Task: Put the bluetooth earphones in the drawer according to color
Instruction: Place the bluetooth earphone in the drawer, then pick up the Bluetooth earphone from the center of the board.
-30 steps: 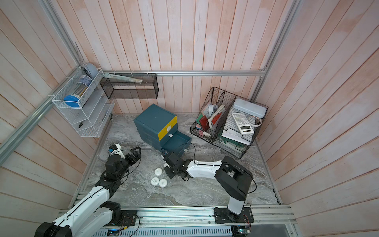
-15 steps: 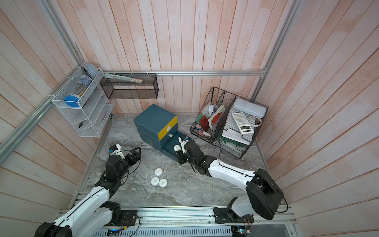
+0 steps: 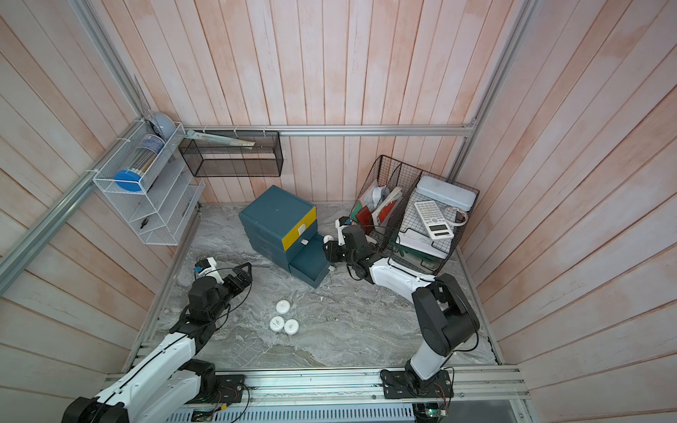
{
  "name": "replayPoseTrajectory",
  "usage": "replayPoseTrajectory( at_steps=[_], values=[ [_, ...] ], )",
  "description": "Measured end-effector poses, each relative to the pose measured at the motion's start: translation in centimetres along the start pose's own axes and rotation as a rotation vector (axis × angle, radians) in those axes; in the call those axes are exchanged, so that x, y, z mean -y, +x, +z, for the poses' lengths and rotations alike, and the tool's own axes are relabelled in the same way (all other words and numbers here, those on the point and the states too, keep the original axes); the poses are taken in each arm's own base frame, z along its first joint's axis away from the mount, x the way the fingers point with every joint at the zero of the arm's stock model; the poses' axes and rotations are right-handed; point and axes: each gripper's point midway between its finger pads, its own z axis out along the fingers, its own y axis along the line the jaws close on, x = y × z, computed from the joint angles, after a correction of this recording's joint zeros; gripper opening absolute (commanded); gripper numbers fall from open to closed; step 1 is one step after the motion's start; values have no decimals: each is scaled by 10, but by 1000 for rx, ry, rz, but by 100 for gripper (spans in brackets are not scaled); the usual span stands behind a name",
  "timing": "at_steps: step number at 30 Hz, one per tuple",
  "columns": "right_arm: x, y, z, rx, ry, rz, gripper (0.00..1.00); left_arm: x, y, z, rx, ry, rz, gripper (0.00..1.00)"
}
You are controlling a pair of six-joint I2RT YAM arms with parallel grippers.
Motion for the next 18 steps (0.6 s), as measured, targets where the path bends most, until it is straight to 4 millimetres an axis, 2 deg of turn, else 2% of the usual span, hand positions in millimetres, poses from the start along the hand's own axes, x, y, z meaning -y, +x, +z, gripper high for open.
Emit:
replayPoseTrajectory(
  at_steps=[5, 8, 11, 15, 18],
  values=[
    [2, 6, 26, -58, -35, 21, 42, 0, 0, 0, 0, 0, 3, 100],
    [2, 11, 35, -88, -53, 30, 54, 0, 0, 0, -1, 1, 3, 100],
    [0, 13, 35, -105, -69, 32, 63, 1, 1, 0, -4, 4, 3, 100],
    [-4, 13, 34, -109, -84, 35, 66, 0, 4, 2, -20, 6, 3, 100],
    [-9, 9, 25, -101, -100, 31, 67, 0, 8, 3, -38, 6, 3, 100]
  ],
)
